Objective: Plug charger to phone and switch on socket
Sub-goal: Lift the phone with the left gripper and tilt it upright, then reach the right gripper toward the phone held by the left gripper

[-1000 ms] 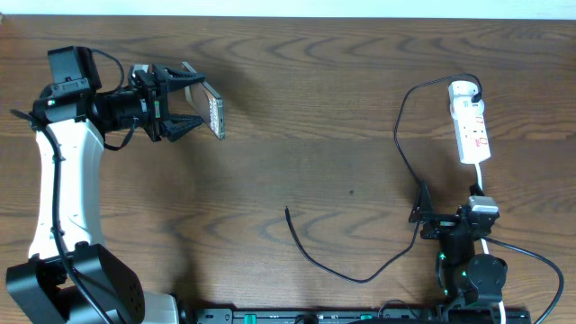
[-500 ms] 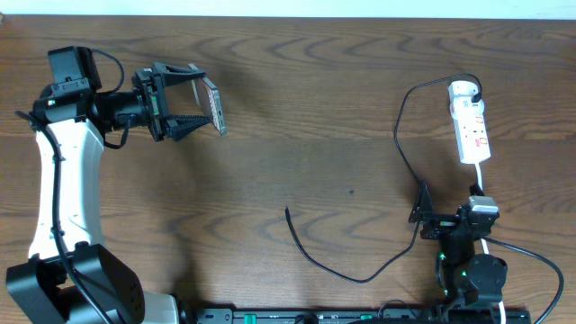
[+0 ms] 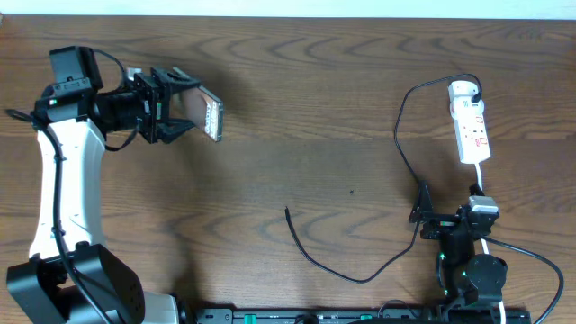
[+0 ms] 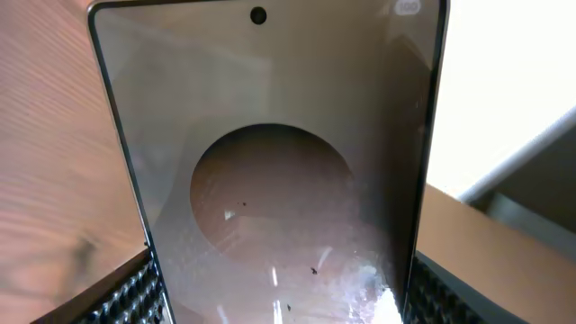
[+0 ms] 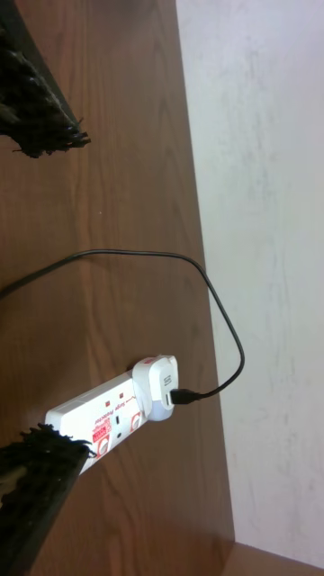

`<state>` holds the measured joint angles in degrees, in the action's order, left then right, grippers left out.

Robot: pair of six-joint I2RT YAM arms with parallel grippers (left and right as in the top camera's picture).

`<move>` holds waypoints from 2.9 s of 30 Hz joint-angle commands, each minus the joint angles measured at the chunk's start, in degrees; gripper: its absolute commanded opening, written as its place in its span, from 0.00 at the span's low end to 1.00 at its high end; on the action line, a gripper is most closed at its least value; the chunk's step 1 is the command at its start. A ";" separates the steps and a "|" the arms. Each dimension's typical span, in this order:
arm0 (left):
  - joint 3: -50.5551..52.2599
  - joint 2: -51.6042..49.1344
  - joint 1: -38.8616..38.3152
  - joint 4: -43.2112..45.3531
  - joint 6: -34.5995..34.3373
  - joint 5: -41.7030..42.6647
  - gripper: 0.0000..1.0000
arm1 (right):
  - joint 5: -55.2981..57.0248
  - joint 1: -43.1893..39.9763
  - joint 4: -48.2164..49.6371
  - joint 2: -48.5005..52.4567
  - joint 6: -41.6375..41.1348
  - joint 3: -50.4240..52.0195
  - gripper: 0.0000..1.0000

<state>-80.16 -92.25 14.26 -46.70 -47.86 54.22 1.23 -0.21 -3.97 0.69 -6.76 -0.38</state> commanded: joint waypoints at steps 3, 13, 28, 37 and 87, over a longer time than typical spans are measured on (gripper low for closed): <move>1.11 0.24 -0.63 -0.15 3.91 -9.97 0.07 | 0.11 -0.24 -0.17 -0.04 0.20 0.07 0.99; 2.32 -5.75 -0.63 -0.20 3.93 -9.35 0.07 | -0.04 -0.22 0.02 -0.04 -0.04 0.07 0.99; 2.32 -6.34 -0.63 2.23 4.13 -8.41 0.07 | -7.87 -0.24 2.80 2.93 -4.44 -6.67 0.99; 2.32 -6.34 -0.63 2.91 3.15 -8.41 0.07 | -32.98 -0.22 -1.70 37.81 -9.16 -34.14 0.99; 2.32 -6.34 -10.69 0.17 -19.41 -25.18 0.07 | -55.98 30.36 44.89 112.89 -42.45 -60.37 0.58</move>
<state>-77.69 -99.24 4.60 -46.24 -63.29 29.85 -55.02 29.23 40.77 113.73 -55.92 -59.94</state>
